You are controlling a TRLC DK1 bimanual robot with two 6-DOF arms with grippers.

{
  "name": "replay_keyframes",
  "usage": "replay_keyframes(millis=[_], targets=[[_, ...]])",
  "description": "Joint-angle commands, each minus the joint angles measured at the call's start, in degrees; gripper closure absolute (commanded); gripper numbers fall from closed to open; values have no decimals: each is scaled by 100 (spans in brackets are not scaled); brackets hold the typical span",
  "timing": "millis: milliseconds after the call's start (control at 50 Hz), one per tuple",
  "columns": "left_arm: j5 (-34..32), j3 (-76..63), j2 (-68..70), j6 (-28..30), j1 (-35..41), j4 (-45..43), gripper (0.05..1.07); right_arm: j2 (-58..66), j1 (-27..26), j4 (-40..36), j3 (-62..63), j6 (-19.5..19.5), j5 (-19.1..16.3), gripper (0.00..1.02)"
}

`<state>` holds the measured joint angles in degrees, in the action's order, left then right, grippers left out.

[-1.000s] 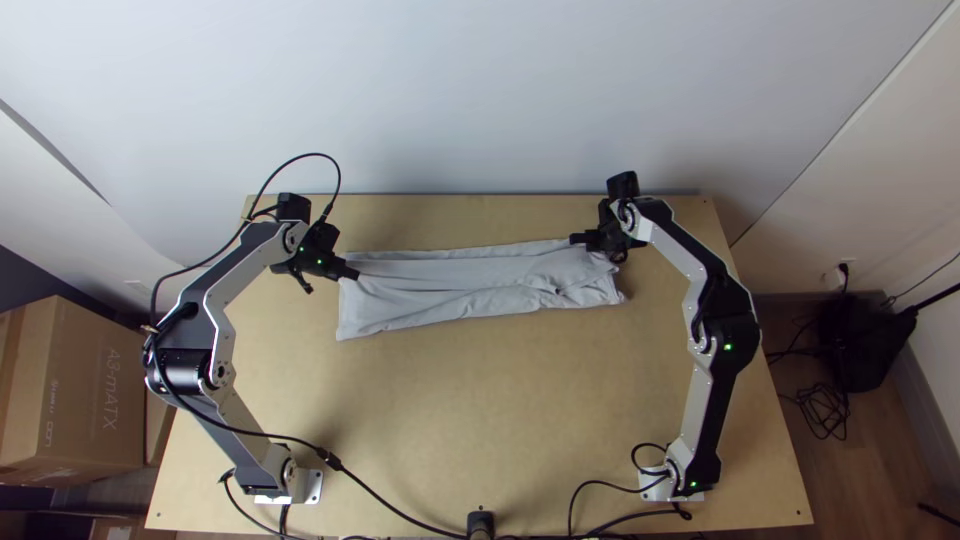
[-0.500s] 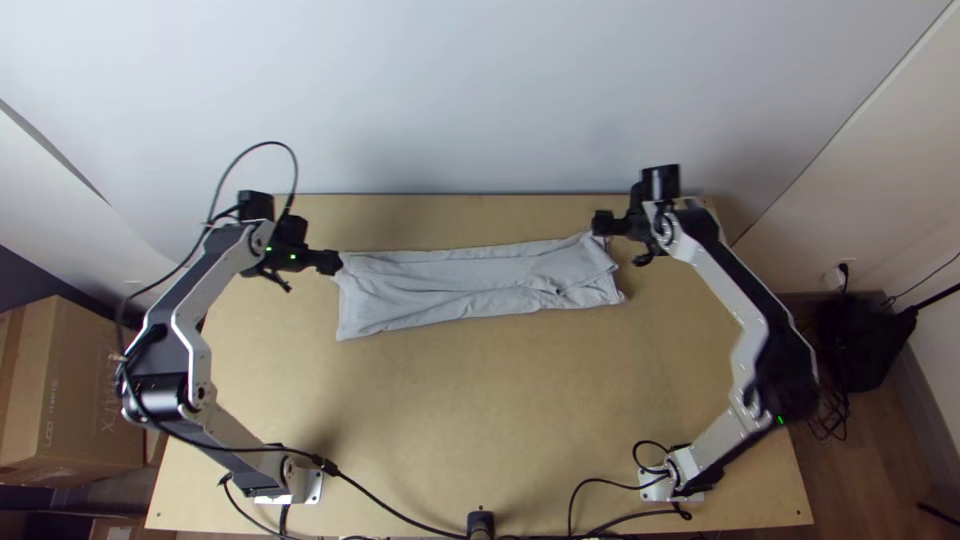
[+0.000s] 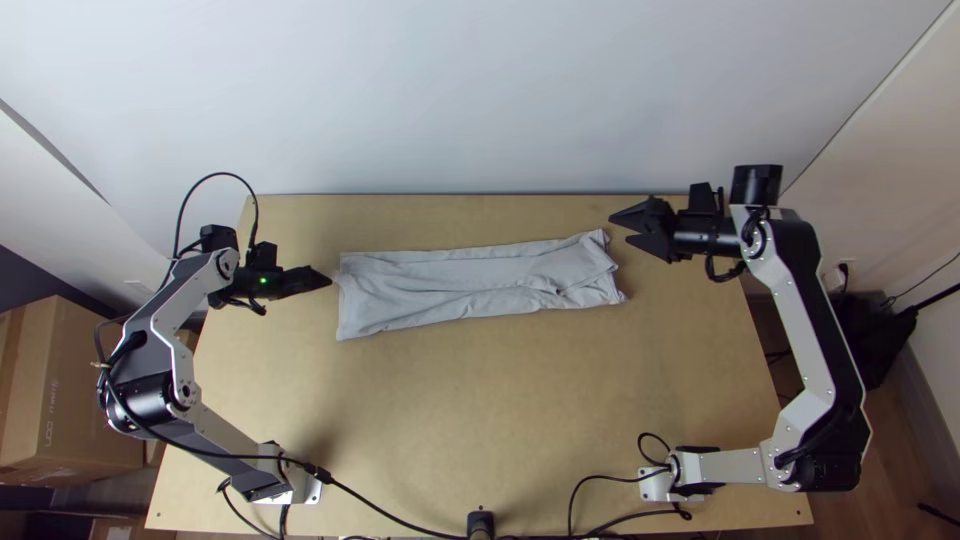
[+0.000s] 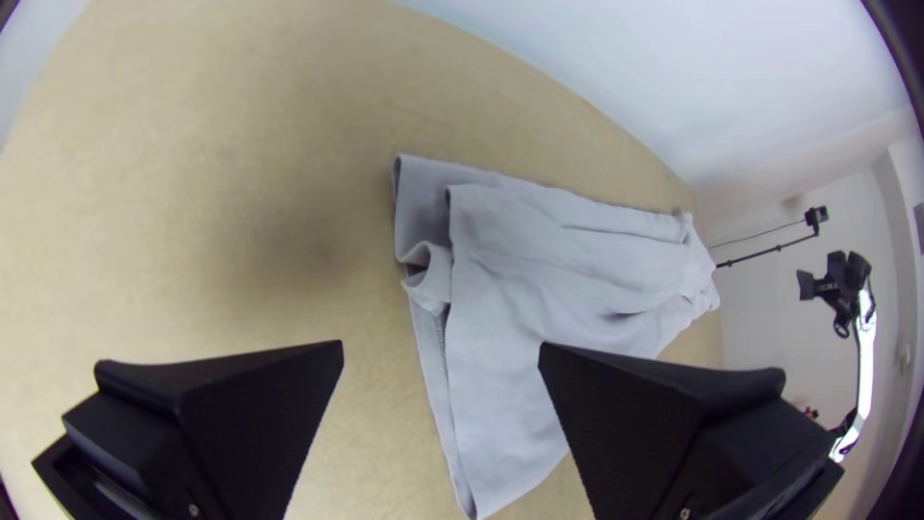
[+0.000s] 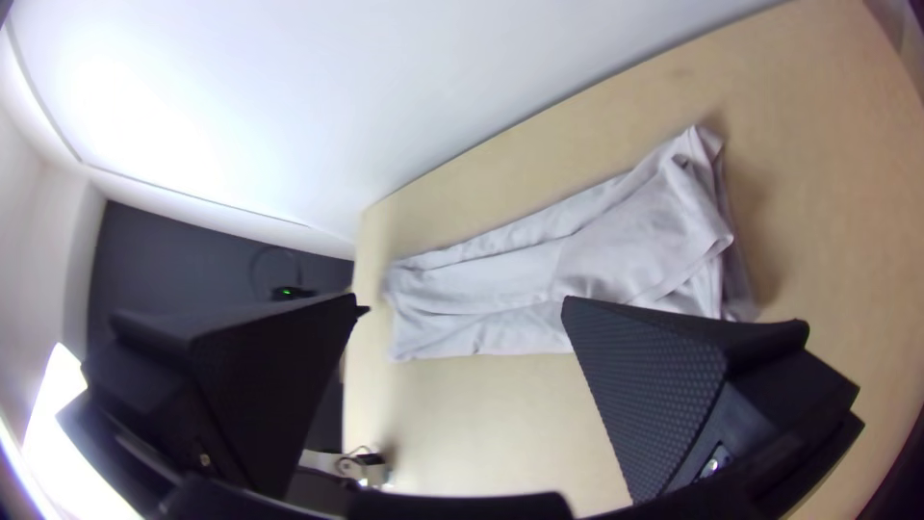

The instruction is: Fold the t-shirt

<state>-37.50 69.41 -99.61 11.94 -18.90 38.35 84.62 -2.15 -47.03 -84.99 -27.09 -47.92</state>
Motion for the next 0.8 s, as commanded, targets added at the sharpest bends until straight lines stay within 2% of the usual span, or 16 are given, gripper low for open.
replay_keyframes(millis=[0, 120, 160, 440, 660, 720, 780], targets=[[-232, -208, -287, -122, -18, -73, 10, -68, -259, -237, 0, -472, -622, 4], [-249, -296, -498, -272, 105, -337, 10, -104, -541, -378, -88, -639, -1228, 4], [-249, -340, -568, -324, 158, -416, 10, -139, -611, -378, -114, -666, -1290, 4], [-206, -393, -920, -825, 703, -961, 10, -455, -602, -395, -53, -666, -1290, 4], [594, -402, -1034, -1318, 1617, -1532, 10, -552, -505, -404, -53, -692, -1281, 4], [788, -419, -1034, -1520, 1819, -1620, 11, -587, -453, -404, -70, -719, -1272, 4], [972, -525, -990, -1678, 2021, -1699, 24, -622, -409, -404, -61, -745, -1237, 4]])
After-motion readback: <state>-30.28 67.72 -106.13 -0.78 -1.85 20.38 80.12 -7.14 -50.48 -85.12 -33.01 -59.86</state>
